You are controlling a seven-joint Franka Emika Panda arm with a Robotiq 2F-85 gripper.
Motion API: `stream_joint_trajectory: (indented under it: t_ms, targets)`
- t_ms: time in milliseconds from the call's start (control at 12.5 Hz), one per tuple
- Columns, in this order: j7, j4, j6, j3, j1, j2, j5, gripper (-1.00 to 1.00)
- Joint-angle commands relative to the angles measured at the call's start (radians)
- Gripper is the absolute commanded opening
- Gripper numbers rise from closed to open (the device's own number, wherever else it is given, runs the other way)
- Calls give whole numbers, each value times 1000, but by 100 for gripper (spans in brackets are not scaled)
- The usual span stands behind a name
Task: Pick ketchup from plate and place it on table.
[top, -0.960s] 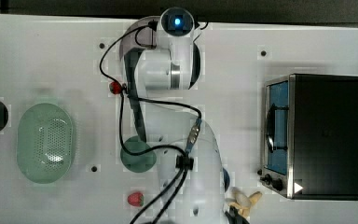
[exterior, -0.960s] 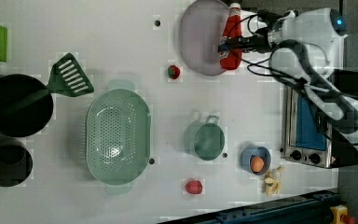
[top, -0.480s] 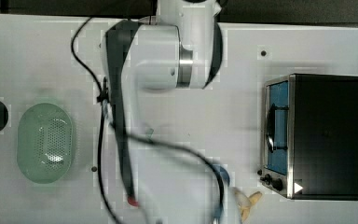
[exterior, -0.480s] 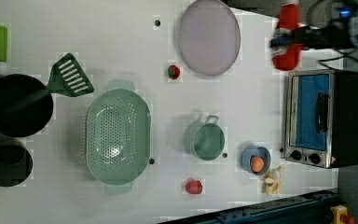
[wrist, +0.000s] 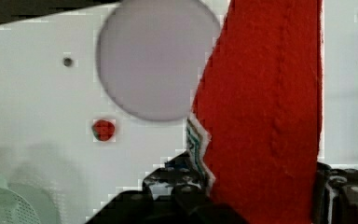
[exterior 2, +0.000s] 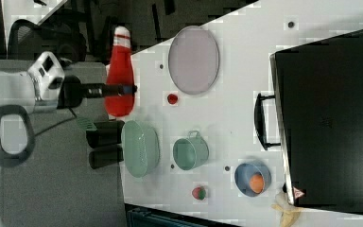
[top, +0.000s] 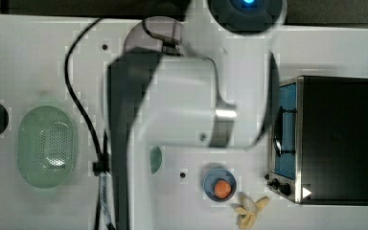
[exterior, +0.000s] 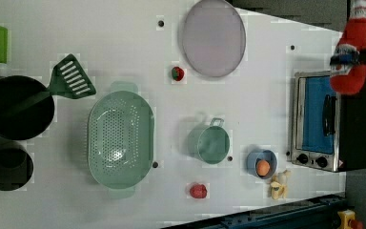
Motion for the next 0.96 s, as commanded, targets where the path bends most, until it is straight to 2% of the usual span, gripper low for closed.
stream_joint_trajectory:
  t_ms: [80,480,720,960]
  targets:
    - [42,-156,-11,-40,-27,11,-1,19]
    - [42,-390,148,-54,-27,-42,-1,19]
    - [42,-507,298,-53,-27,-11,1,19]
    - [42,-566,415,-52,-26,53,1,19]
